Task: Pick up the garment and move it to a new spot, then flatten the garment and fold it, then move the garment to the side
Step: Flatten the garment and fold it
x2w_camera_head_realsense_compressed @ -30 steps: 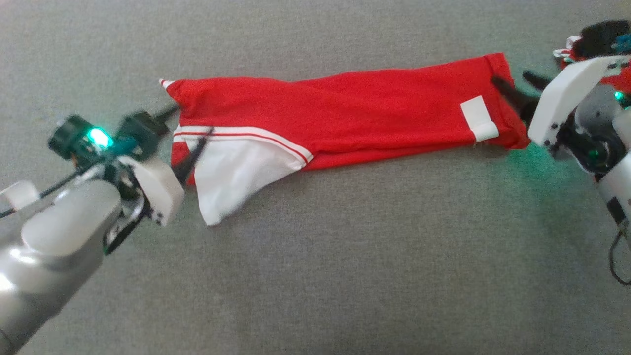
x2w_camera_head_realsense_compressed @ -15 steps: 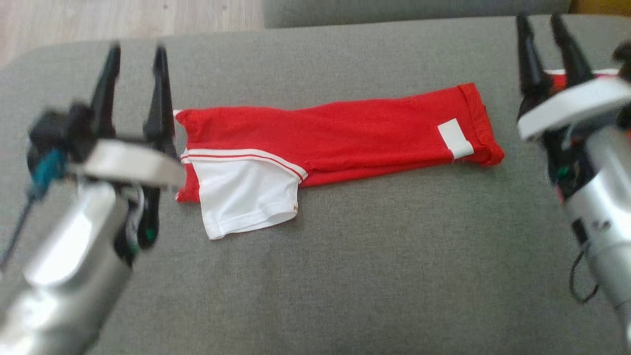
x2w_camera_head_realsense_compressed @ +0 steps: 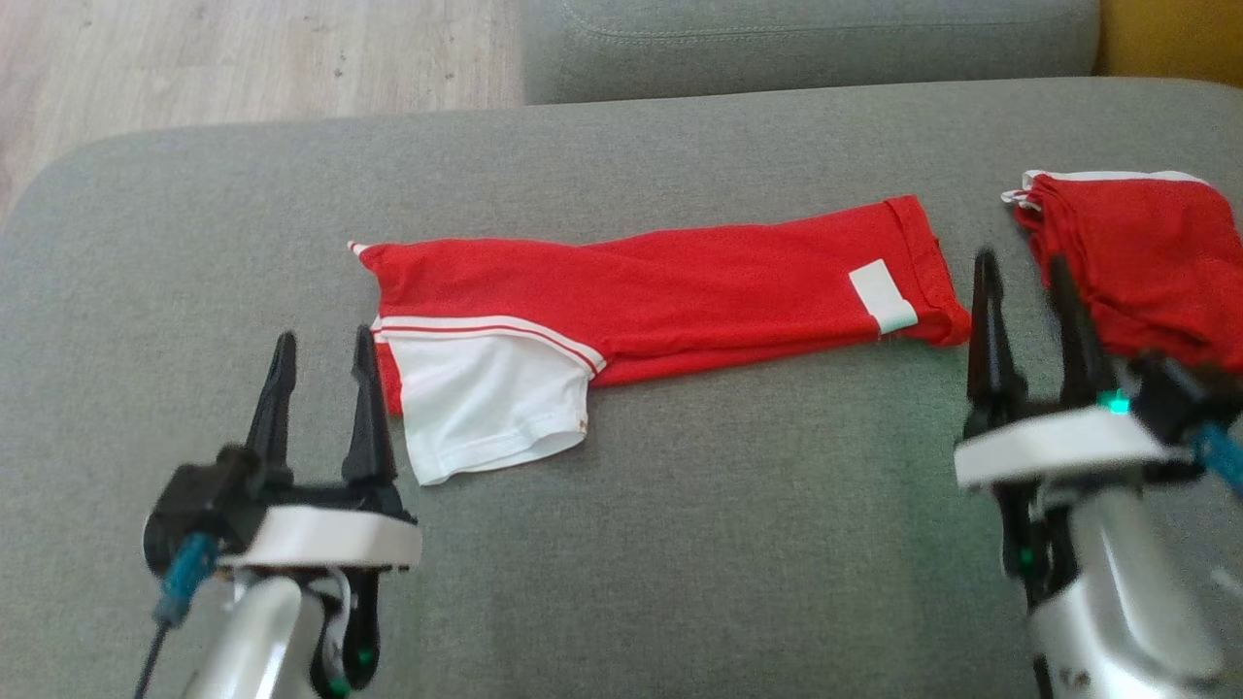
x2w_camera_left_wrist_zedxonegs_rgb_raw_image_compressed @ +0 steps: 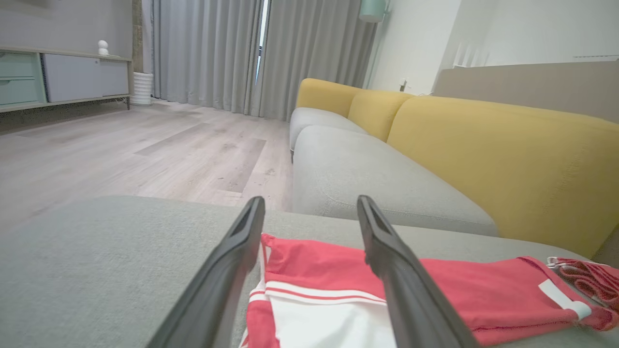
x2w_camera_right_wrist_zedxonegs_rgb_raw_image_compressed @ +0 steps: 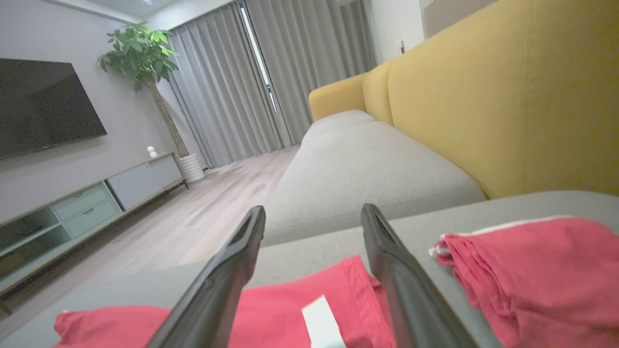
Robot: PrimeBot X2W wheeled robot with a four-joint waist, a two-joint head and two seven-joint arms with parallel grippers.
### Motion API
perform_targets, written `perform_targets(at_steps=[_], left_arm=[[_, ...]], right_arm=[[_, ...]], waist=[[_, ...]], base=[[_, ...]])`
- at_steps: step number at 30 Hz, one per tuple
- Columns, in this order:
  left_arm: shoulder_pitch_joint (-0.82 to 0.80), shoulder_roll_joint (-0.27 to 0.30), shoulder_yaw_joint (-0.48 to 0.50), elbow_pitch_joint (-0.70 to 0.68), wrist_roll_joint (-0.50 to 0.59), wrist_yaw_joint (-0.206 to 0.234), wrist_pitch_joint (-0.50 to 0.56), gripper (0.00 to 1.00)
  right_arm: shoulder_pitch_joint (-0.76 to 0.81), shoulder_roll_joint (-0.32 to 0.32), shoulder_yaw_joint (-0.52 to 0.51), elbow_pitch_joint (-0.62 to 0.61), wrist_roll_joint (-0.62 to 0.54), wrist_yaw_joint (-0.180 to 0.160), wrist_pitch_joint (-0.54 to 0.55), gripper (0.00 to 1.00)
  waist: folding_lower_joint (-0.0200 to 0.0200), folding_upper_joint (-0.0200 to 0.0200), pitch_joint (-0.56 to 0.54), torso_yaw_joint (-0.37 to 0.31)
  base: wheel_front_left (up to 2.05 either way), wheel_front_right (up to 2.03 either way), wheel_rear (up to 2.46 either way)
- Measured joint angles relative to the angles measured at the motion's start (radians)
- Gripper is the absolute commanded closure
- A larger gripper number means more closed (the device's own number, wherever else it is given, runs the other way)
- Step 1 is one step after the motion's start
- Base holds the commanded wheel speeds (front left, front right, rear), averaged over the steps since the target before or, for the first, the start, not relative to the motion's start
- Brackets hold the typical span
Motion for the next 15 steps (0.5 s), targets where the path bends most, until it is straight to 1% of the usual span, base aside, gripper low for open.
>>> perform_targets(at_steps=[1,3,7,10,12,15], left_arm=[[0.017,-0.019,0.026,-0.001,0.027,-0.007,0.0,0.0],[0.044,-0.053,0.064,0.003,0.067,-0.036,0.0,0.0],[0.056,-0.112,0.119,0.021,0.135,-0.089,0.0,0.0],[0.052,-0.133,0.15,0.027,0.169,-0.132,0.0,0.0],[0.045,-0.142,0.156,0.039,0.186,-0.155,0.0,0.0],[0.015,-0.154,0.164,0.052,0.21,-0.182,0.0,0.0]], right_arm=[[0.029,0.009,-0.012,-0.005,-0.015,0.0,0.0,0.0],[0.069,0.016,-0.027,-0.006,-0.043,0.0,0.0,0.0],[0.084,0.021,-0.056,-0.008,-0.049,0.0,0.0,0.0],[0.079,0.024,-0.061,0.002,-0.049,0.0,0.0,0.0],[0.056,0.028,-0.079,0.036,-0.055,0.0,0.004,0.0],[-0.023,0.028,-0.126,0.104,-0.066,0.0,0.038,0.0]], waist=[[0.0001,0.0,-0.001,0.002],[0.0001,0.0,-0.001,0.007],[0.0001,0.0,0.009,0.022],[0.0002,0.0,0.027,0.035],[0.0002,0.0,0.045,0.042],[0.0003,0.0,0.08,0.054]], base=[[0.0,0.0,0.0],[0.0,0.0,0.0],[0.0,0.0,0.0],[0.0,0.0,0.0],[0.0,0.0,0.0],[0.0,0.0,0.0]])
